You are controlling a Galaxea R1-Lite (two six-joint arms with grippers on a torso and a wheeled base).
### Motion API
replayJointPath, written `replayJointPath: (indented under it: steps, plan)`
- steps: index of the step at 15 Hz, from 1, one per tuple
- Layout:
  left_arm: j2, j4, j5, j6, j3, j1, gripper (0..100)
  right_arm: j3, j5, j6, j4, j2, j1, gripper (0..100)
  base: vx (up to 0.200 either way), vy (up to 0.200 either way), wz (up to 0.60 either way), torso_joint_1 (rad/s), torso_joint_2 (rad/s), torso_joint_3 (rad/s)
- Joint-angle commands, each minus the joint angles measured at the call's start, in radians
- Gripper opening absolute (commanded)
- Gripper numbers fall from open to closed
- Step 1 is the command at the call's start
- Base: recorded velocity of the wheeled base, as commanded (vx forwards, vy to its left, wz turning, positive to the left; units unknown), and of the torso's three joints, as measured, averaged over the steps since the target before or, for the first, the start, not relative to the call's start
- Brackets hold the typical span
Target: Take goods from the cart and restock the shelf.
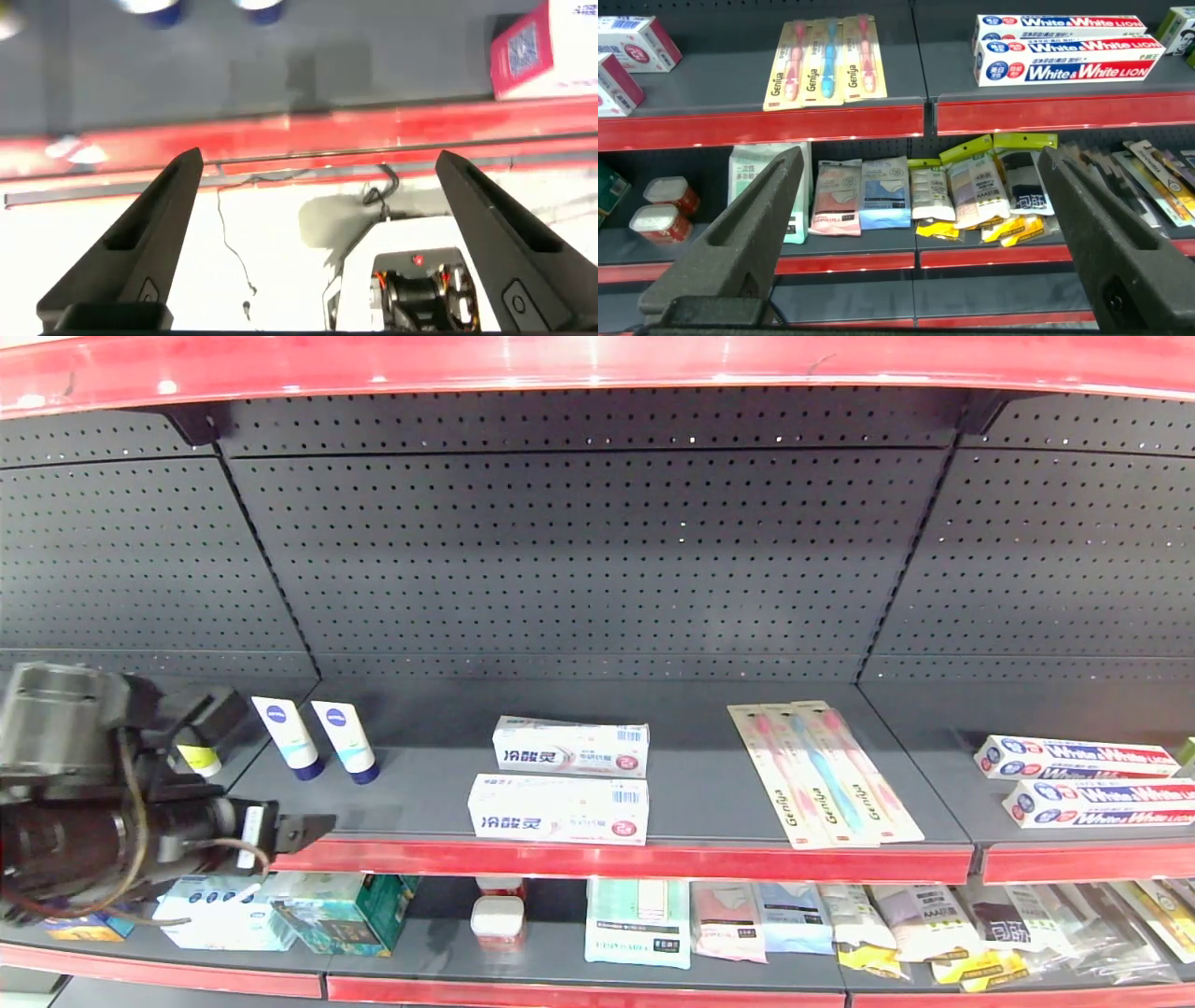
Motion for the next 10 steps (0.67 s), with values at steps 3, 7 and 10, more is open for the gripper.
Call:
replayJointPath:
  steps: [3, 7, 10]
  plan:
    - [-0.696, 0.083, -0.081, 0.019, 0.334, 0.216, 100, 0.000, 0.000, 0.000, 0.000, 0.002, 0.000, 100, 0.000, 0.000, 0.00, 0.000, 0.00, 0.000]
    - [-1.170, 0.094, -0.163, 0.013, 0.575, 0.222, 100, 0.000, 0.000, 0.000, 0.000, 0.002, 0.000, 100, 0.000, 0.000, 0.00, 0.000, 0.00, 0.000]
    - [-1.261, 0.092, -0.163, 0.010, 0.575, 0.216, 100, 0.000, 0.000, 0.000, 0.000, 0.002, 0.000, 100, 0.000, 0.000, 0.00, 0.000, 0.00, 0.000]
